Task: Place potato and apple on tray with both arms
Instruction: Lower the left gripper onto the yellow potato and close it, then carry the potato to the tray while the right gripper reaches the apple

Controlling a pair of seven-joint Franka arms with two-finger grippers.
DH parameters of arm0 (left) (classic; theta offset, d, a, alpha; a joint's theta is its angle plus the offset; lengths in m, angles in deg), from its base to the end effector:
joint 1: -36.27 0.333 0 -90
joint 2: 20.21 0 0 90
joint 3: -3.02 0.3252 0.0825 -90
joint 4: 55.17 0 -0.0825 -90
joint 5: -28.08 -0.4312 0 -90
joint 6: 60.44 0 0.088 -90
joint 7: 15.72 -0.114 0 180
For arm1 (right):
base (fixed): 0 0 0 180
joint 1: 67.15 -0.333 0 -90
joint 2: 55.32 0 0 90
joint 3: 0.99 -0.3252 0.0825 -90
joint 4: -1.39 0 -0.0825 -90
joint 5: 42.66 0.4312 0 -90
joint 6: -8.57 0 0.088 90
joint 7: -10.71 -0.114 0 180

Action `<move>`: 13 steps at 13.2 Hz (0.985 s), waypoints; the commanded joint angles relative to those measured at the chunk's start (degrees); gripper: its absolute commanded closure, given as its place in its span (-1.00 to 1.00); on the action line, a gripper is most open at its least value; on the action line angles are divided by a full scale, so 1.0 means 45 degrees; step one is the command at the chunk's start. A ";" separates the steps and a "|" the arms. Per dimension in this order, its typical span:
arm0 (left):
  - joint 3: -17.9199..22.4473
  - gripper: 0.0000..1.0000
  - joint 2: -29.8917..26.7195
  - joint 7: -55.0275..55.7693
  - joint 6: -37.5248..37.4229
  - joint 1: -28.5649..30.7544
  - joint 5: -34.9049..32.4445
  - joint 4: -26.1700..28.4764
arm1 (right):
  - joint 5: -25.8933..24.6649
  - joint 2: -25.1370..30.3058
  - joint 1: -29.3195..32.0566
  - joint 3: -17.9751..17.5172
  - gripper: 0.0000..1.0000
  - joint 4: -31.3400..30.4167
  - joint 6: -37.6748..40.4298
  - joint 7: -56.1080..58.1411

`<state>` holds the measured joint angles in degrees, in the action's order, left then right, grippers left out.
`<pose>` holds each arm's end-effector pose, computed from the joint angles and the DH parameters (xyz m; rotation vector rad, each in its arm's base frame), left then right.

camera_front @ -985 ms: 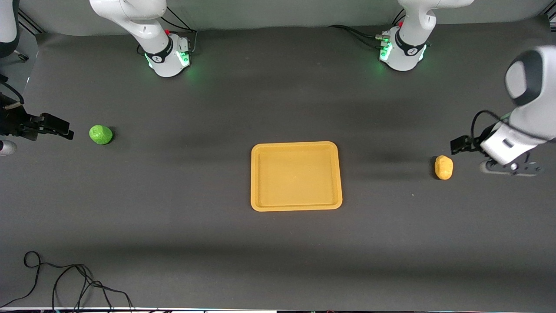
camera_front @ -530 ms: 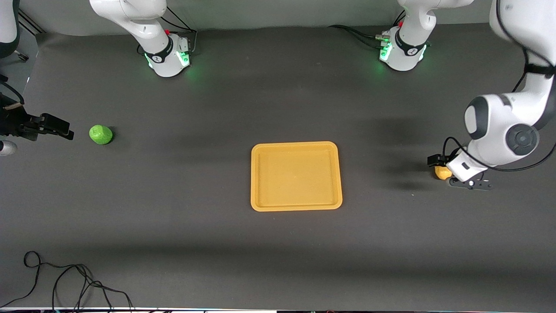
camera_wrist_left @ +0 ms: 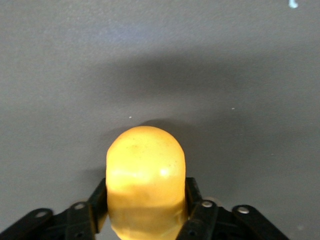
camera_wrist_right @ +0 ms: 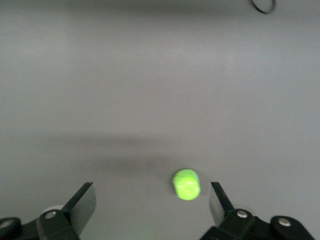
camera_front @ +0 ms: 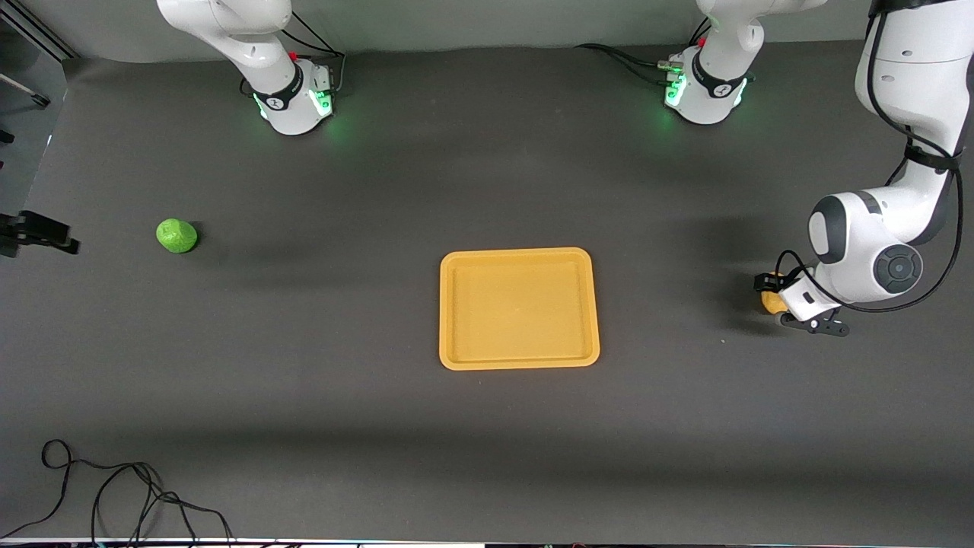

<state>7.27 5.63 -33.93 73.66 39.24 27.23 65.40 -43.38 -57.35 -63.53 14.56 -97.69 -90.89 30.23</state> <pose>0.5803 0.0755 0.1468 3.1007 -0.3224 -0.3410 0.5834 -0.2020 0.5373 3.1296 0.0131 -0.0520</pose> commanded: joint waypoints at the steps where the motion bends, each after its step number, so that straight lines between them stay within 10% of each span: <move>1: 0.0014 0.86 -0.0468 0.0061 -0.2655 -0.0230 -0.0027 -0.1471 | 0.0044 0.2746 -0.0237 0.1149 -1.00 -0.3750 -0.1565 0.0680; 6: -0.1056 0.93 -0.1503 0.3765 -0.4682 -0.2061 0.1922 -0.3138 | -0.0952 0.5311 -0.0101 0.1523 -1.00 -0.6886 -0.2000 0.0505; 13: -0.2310 0.88 0.1635 0.9452 -0.2090 -0.6514 0.2630 -0.5211 | -0.1228 0.3933 -0.0198 0.2790 -1.00 -0.9015 -0.5702 0.0874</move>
<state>-3.99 6.69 4.74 60.65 14.13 38.60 44.64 -48.04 -35.92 -63.60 24.34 -135.33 -110.04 33.00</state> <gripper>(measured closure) 0.423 0.000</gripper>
